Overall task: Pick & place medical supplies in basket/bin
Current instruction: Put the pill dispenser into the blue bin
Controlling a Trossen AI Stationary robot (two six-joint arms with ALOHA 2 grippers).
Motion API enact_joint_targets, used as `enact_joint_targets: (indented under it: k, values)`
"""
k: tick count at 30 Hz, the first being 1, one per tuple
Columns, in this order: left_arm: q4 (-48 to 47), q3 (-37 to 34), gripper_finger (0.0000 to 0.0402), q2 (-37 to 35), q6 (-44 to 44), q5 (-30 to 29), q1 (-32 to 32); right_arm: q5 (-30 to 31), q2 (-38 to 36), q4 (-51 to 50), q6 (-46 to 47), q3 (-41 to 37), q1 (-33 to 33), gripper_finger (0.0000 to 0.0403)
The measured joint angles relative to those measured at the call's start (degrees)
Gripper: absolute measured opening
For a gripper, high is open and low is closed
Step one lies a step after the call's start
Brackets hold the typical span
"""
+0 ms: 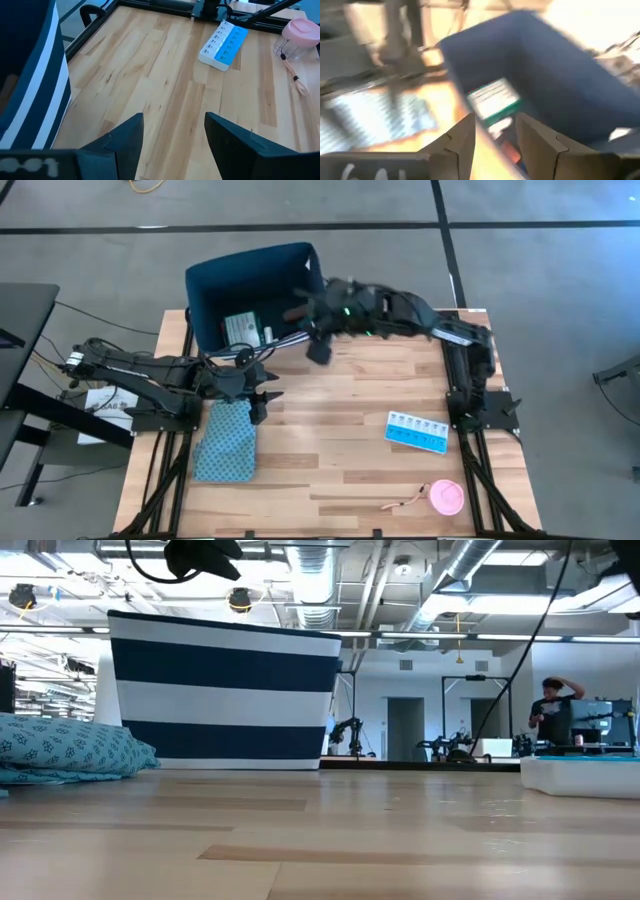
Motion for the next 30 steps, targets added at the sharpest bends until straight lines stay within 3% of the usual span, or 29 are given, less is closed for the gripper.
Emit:
enact_joint_targets:
  k: [9,11,17,23,30]
  values:
    - [-0.01,0.00,0.0199,0.00,-2.57,-0.04,-0.02,9.58,-2.39,-32.88,21.91,-0.08,13.38,0.0150]
    - [0.00,0.00,0.0199,0.00,-3.71,-0.04,-0.02,9.45,-1.41,-35.03,28.96,-0.57,15.06,0.0155]
    - [-0.74,0.00,0.0199,0.46,-7.85,-0.08,-0.32,-3.31,0.12,-35.25,36.77,-3.52,19.47,0.0172]
    - [-1.04,0.01,0.0199,1.22,-7.81,-0.19,-1.69,-13.56,3.20,-34.97,38.71,-8.12,25.53,0.0181]
    - [-1.26,0.04,0.0199,1.31,-7.79,-0.35,-1.77,-16.22,5.88,-35.08,47.30,-17.08,32.85,0.0180]
